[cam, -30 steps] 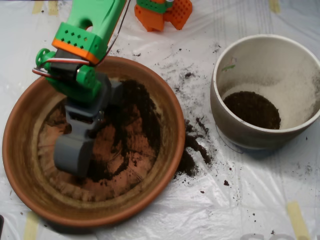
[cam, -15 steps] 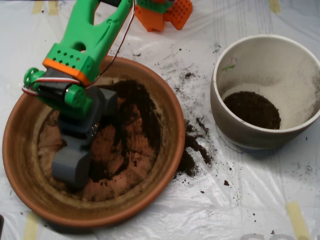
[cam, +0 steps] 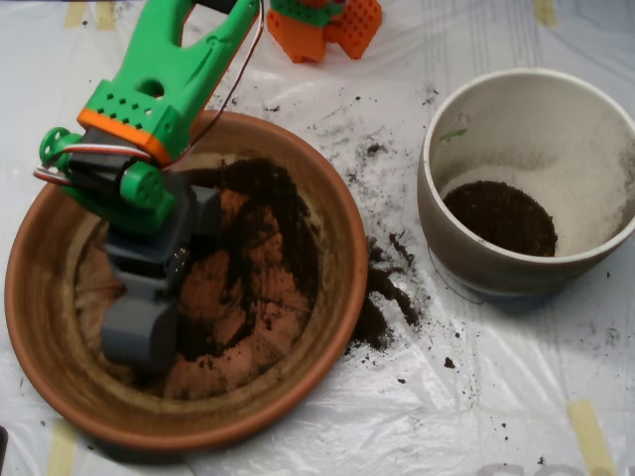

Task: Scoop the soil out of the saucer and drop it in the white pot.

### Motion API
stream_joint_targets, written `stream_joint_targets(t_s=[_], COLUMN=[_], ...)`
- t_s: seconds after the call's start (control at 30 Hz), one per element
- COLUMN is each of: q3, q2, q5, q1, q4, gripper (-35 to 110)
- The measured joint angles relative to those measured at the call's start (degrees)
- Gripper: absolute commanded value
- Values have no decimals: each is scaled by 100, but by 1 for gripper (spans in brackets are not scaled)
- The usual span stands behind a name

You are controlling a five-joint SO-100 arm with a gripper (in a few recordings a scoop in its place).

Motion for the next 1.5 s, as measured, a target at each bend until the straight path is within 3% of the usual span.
stream_joint_targets(t_s=[0.1,0.23,0.67,1.2,1.37,1.5], q3=[1863,2918,1450,1705,1767,2048], q2=[1204,1881,861,958,1055,1371], q5=[-185,-79,492,299,149,62], q1=[-79,-237,-272,-281,-264,-246], q4=[-1274,-1775,-589,-519,-527,-826], gripper=[53,53,51,48,31,30])
